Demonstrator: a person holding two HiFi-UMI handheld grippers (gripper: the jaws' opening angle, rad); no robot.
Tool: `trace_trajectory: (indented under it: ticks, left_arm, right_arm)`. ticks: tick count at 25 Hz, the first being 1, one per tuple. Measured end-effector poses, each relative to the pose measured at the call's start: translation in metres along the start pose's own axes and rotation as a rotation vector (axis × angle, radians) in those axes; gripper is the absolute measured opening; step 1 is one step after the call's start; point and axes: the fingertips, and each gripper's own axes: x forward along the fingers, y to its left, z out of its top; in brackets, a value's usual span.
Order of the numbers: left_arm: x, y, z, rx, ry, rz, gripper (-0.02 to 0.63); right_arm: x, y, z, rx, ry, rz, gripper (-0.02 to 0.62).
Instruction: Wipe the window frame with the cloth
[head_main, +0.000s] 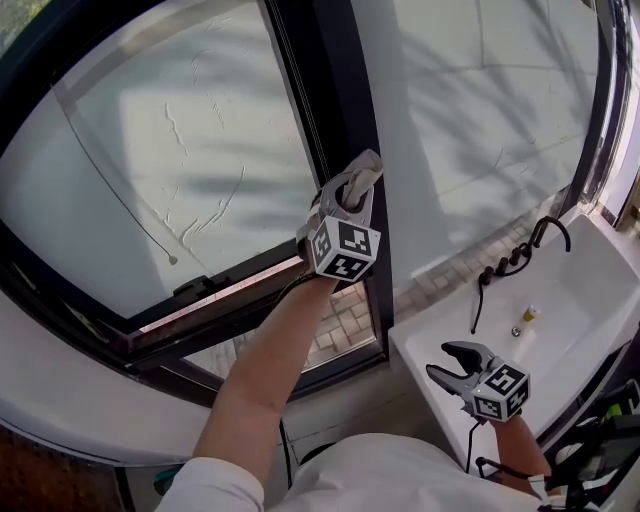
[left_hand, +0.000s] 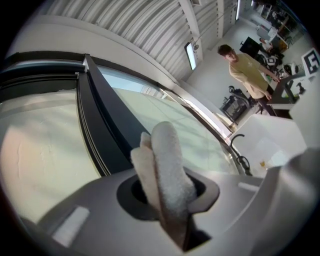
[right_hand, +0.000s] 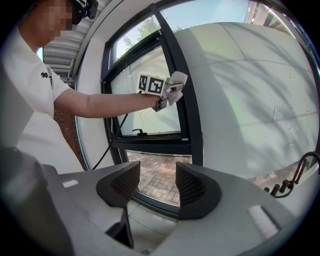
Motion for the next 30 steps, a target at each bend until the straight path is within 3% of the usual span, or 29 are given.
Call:
trace_trajectory:
  ticks: [7,13,19,24,27,30]
  left_arm:
    - [0.0,-0.051,-0.054,-0.012,0.049,-0.033,0.098]
    - [-0.004,-0.115,-0.118,-0.009,0.158,-0.116,0.097]
    - [-0.002,-0.16,-0.162,-0.067,0.233,-0.169,0.097]
    - [-0.03,-0.151,-0.188,-0.061,0.265,-0.157,0.097]
    - [-0.033,-0.143,-0.18,-0.059,0.24,-0.209,0.097]
    - [-0.026,-0.134,-0.189,-0.081,0.251,-0.21,0.097]
  right_arm:
    - [-0.01,0.001,-0.006,0.01,0.019,-0.015,0.225]
    - [-0.017,0.003,-0.023,0.042,0.058,-0.022,0.225]
    - [-0.018,-0.002,-0.031,0.057,0.098,-0.038,0.225]
    - [-0.005,0.021,-0.033,0.054,0.11,0.001,0.225]
    - [0.002,0.039,-0.024,0.068,0.112,-0.051,0.225]
    - [0.018,0.032,-0.019,0.049,0.109,-0.048,0.225]
